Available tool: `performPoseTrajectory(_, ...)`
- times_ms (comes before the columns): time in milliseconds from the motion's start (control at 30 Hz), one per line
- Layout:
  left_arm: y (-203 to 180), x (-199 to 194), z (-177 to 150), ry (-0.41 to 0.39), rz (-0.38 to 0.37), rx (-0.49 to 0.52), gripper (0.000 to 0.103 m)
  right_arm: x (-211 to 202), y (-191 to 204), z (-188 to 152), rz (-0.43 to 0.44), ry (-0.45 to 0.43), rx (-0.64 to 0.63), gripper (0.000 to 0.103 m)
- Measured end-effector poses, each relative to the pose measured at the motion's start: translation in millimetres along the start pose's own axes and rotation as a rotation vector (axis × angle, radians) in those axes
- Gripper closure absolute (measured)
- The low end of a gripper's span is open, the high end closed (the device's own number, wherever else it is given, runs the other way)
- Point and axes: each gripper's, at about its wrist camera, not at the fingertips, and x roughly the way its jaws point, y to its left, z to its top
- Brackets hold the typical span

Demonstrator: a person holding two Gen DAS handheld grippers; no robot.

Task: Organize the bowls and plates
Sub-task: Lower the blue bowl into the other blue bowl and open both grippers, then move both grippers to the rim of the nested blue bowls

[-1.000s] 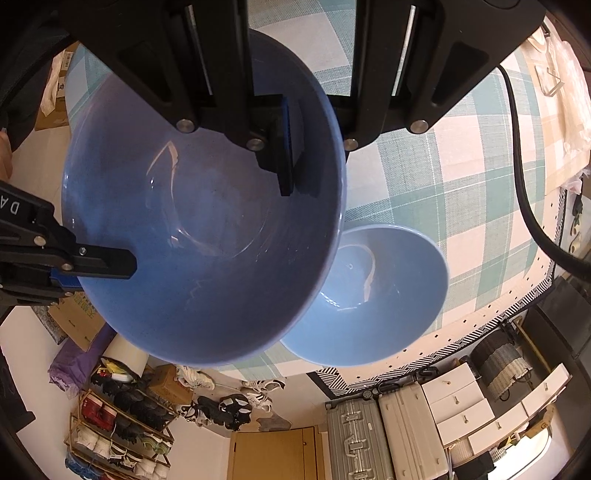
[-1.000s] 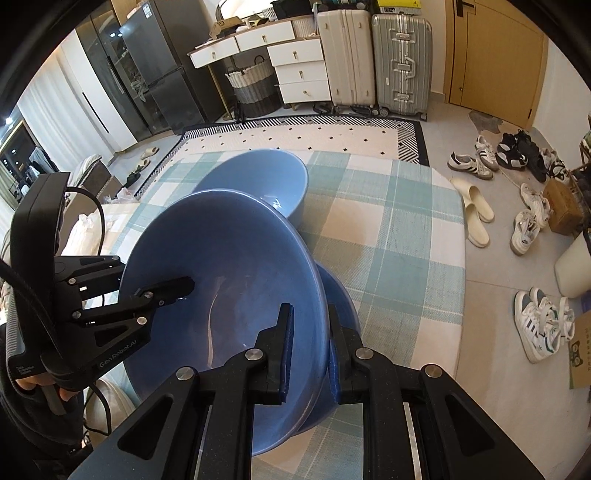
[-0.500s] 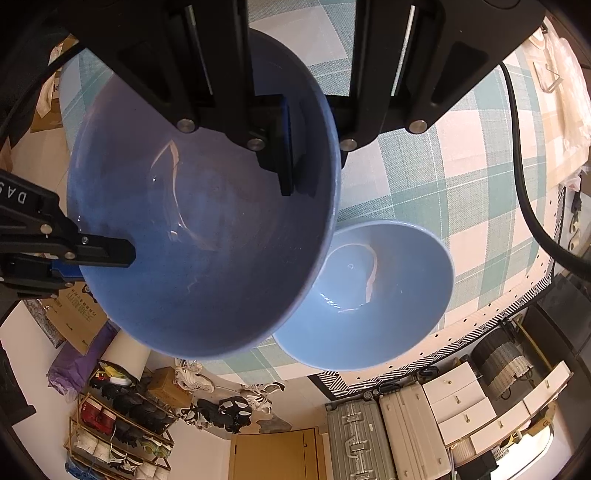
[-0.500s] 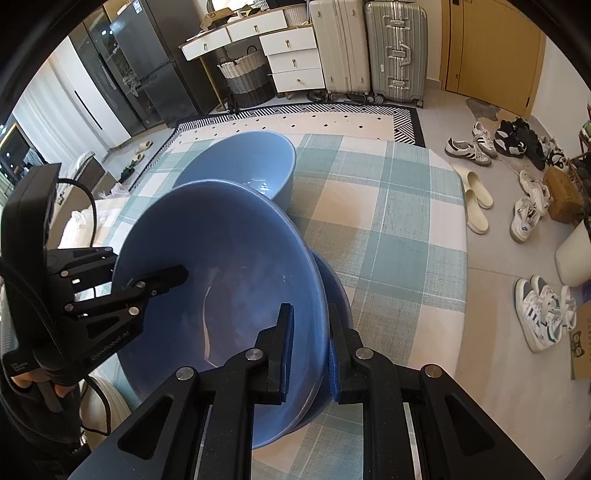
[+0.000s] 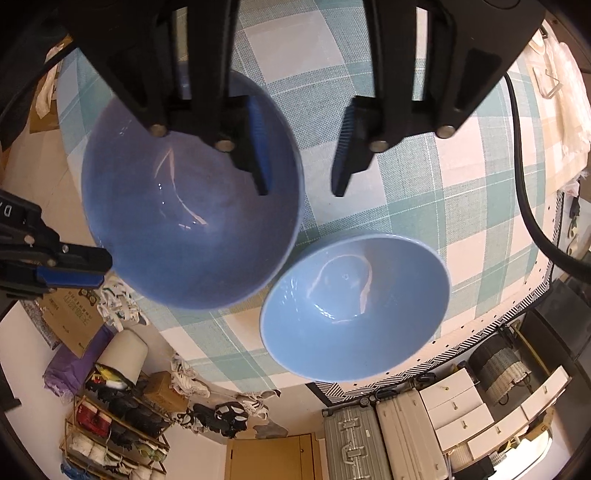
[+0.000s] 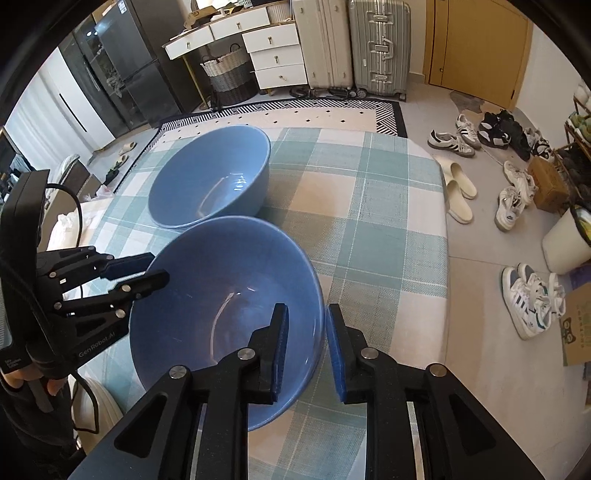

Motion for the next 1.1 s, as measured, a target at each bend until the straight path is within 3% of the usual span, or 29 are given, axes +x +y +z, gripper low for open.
performPoseTrajectory(67, 2, -3, -2, -0.011, -0.009, -0.009, 0.057, -3, 0, -1, 0.004, -0.005, -0.003, 0.08)
performPoseTrajectory(233, 12, -11, 0, -0.047, -0.031, -0.038, 0.036, -10, 2, 2, 0.028, -0.032, 0.0, 0.06)
performPoseTrajectory(300, 16, -14, 1, -0.059, -0.027, -0.05, 0.028, -12, 6, 4, 0.032, -0.04, -0.008, 0.06)
performPoseTrajectory(367, 21, -16, 2, -0.059, -0.029, -0.063, 0.028, -13, 9, 7, 0.036, -0.043, -0.009, 0.058)
performPoseTrajectory(500, 29, -16, 4, -0.062, -0.021, -0.075, 0.027, -14, 15, 14, 0.047, -0.062, -0.014, 0.043)
performPoseTrajectory(633, 39, -18, 3, -0.071, -0.014, -0.095, 0.025, -12, 21, 21, 0.05, -0.069, -0.02, 0.038)
performPoseTrajectory(733, 45, -16, 6, -0.073, -0.016, -0.106, 0.023, -8, 23, 25, 0.056, -0.071, -0.017, 0.027)
performPoseTrajectory(967, 58, -15, 10, -0.08, -0.017, -0.125, 0.02, 3, 25, 35, 0.085, -0.057, 0.002, 0.018)
performPoseTrajectory(1067, 62, -12, 14, -0.079, -0.023, -0.133, 0.001, 6, 27, 42, 0.082, -0.054, -0.001, 0.016)
performPoseTrajectory(1100, 64, -12, 15, -0.078, -0.027, -0.134, 0.002, 7, 28, 44, 0.082, -0.054, 0.0, 0.016)
